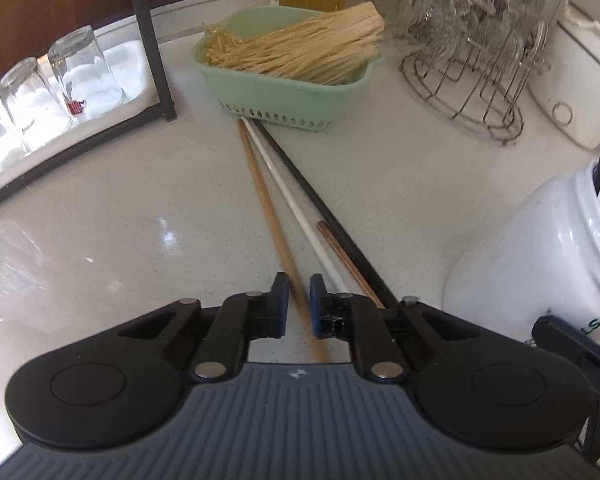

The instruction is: Organize utensils

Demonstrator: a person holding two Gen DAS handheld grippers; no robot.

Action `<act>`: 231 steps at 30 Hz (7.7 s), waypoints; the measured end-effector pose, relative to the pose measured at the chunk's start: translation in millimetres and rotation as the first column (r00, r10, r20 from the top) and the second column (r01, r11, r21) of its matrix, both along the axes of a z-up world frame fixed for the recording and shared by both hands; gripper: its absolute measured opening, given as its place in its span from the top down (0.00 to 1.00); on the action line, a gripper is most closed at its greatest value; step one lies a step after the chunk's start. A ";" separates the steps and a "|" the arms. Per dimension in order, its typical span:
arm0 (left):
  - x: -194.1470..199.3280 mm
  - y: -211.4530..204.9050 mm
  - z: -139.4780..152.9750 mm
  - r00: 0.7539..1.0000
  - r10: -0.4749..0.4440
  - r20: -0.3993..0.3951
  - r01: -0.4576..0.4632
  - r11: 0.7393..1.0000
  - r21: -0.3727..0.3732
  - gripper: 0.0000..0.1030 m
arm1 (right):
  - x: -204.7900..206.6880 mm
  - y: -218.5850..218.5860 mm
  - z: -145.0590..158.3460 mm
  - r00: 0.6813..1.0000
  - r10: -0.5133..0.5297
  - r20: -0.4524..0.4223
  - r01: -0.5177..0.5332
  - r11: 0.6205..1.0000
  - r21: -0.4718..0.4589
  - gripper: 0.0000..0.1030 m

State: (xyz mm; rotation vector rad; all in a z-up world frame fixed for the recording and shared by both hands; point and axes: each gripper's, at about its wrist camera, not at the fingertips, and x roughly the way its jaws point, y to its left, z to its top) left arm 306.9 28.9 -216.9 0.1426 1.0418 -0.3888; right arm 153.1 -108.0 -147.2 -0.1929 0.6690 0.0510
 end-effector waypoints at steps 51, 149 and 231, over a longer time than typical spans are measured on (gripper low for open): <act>-69.8 54.2 20.4 0.994 -0.006 -0.111 0.007 1.000 0.011 0.72 | -1.7 1.4 -2.0 1.000 0.008 0.014 -0.008 1.000 -0.013 0.13; -180.7 3.0 244.4 0.885 0.204 0.419 -0.092 0.958 -0.272 1.00 | -12.4 -24.6 -3.9 0.972 0.232 0.036 -0.233 0.973 0.006 0.15; 0.2 29.5 43.1 0.981 0.191 0.042 -0.189 0.981 -0.029 0.95 | 22.5 -28.6 -3.9 0.990 0.139 -0.001 -0.139 0.990 0.000 0.15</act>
